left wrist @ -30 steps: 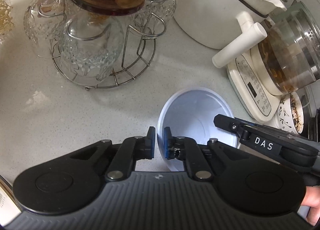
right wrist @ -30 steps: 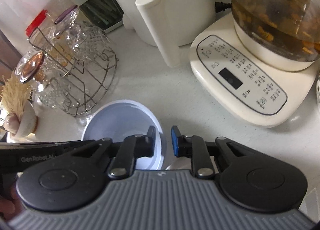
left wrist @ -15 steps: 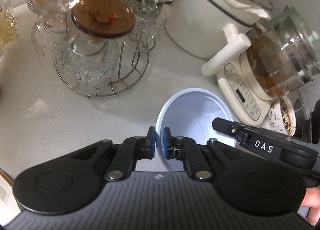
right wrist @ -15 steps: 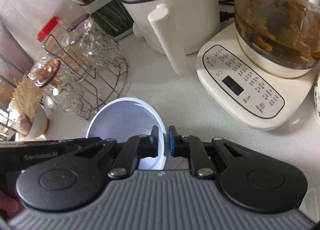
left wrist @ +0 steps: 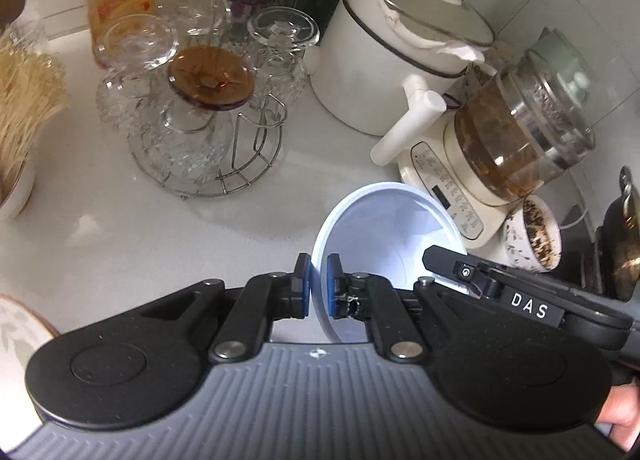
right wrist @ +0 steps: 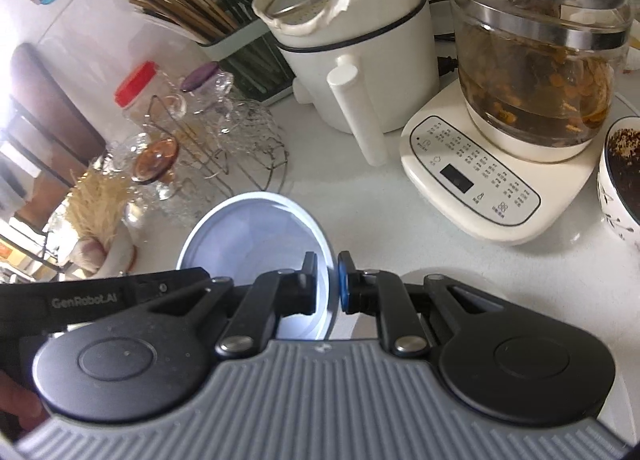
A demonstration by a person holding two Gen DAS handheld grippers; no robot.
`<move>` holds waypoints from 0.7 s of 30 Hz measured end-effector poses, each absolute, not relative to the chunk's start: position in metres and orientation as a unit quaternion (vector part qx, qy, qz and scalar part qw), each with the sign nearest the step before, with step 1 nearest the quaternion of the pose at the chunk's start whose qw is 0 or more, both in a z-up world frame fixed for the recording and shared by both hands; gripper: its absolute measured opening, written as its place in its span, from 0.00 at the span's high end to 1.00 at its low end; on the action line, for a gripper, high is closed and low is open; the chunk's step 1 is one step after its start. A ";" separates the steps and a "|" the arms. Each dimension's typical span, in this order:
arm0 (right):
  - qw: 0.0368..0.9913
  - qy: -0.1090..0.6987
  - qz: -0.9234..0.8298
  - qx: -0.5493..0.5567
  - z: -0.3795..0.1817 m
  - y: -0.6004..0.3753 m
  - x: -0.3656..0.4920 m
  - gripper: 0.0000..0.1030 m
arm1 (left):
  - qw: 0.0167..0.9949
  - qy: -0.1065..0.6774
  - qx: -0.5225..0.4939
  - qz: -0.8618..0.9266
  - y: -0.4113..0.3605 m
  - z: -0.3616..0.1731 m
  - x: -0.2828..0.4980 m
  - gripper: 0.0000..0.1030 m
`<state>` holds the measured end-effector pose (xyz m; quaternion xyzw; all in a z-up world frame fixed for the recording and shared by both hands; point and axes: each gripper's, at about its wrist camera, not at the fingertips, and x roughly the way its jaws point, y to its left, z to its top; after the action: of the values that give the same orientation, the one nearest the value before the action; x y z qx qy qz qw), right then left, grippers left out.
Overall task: Organize plates and bowls
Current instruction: 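Lift the second plastic bowl with both grippers and carry it over the first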
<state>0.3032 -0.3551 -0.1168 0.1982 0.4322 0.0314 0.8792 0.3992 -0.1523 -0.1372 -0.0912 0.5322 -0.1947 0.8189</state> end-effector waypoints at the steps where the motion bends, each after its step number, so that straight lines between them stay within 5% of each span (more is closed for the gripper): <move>1: 0.881 0.429 0.033 0.198 -0.114 -0.354 0.300 0.87 | 0.819 0.531 -0.095 -0.195 -0.150 -0.135 0.397 0.91; 21: 0.895 0.395 0.065 0.198 -0.088 -0.299 0.271 0.87 | 0.841 0.496 -0.088 -0.198 -0.084 -0.095 0.365 0.91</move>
<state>0.2709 -0.2990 -0.0877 0.1975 0.3949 0.0649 0.8949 0.3648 -0.0837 -0.0947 -0.0876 0.4962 -0.1985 0.8407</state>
